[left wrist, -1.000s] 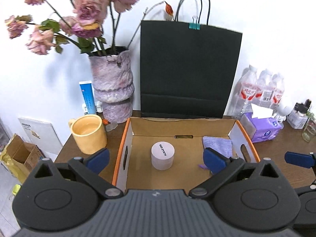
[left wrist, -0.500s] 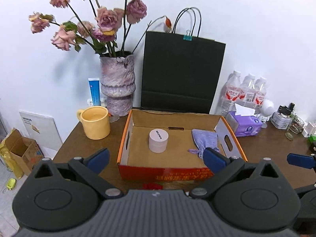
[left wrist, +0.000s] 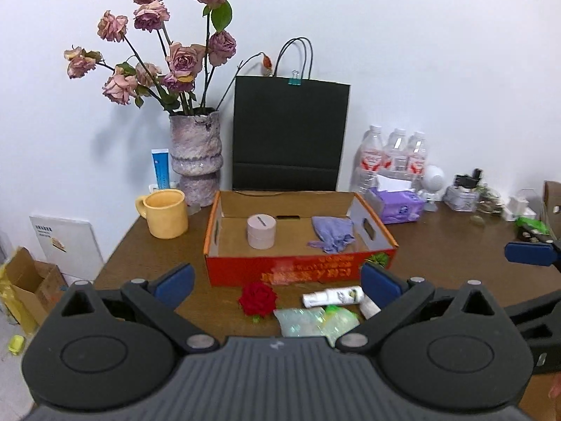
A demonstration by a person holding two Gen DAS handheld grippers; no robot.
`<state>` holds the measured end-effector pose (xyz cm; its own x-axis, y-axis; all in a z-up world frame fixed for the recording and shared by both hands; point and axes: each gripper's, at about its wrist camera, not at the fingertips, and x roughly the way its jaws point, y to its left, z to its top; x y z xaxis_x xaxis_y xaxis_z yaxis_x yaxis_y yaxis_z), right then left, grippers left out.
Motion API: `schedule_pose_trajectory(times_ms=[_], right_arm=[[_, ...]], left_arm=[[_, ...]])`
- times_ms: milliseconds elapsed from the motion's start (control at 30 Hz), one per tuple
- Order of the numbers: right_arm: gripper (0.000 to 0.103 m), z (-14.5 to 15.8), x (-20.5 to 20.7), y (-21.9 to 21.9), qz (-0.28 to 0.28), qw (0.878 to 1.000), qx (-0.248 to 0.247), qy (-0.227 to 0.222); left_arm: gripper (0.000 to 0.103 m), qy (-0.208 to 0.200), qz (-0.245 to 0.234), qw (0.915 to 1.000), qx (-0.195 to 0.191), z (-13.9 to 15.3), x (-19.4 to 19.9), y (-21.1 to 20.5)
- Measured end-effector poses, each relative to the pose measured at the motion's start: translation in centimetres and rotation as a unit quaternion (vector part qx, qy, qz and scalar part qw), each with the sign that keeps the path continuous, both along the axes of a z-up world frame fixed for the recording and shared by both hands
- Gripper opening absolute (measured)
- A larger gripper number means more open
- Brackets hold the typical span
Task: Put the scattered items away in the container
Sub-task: 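Raise both tools out of the box and pull back toward the table, then move both tools toward the white plush toy and plastic bag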
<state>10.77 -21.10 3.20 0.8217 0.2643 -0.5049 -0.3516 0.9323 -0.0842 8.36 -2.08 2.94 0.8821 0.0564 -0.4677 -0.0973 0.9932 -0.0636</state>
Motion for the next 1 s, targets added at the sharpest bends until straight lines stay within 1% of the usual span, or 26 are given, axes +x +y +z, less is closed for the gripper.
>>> schedule_pose_trajectory(times_ms=[67,200,300,433,567,700,800,867,1000], right_arm=[[0.103,-0.1,-1.3,-0.6,0.004,1.000,0.005,-0.004],[0.103,-0.5,-3.6,-1.7,0.020,1.000,0.019,-0.008],[0.103,-0.9,-5.1,-2.7,0.020,0.999,0.031,-0.016],[0.103,-2.0,-6.9,-3.6,0.017,0.999,0.042,-0.025],[0.103,-3.4,-8.2,-4.0,0.017,0.998,0.053,-0.024],[0.103,-4.5,-9.2,-4.2,0.008,0.998,0.051,-0.028],[0.103,-5.2,-9.8,-4.5,0.003,0.998,0.054,-0.027],[0.103,-5.7,-10.1,-4.6,-0.001,0.998,0.054,-0.025],[0.103,-6.7,-10.5,-4.4,-0.006,0.999,0.045,-0.023]], left_arm=[[0.103,-0.015,0.000,0.9997,-0.017,-0.3,-1.6,0.4],[0.103,-0.032,-0.001,0.9990,-0.030,-1.1,-4.4,1.0],[0.103,-0.038,0.007,0.9989,-0.028,-2.1,-5.9,1.5],[0.103,-0.032,0.003,0.9991,-0.030,-3.4,-7.5,1.8],[0.103,-0.044,-0.003,0.9987,-0.023,-4.7,-9.2,1.3],[0.103,-0.064,-0.010,0.9979,-0.004,-5.6,-10.8,0.2],[0.103,-0.075,-0.007,0.9971,-0.012,-6.3,-11.9,-0.2],[0.103,-0.075,-0.008,0.9970,-0.016,-6.7,-12.3,-0.4],[0.103,-0.067,-0.013,0.9977,-0.004,-7.5,-12.6,-0.8]])
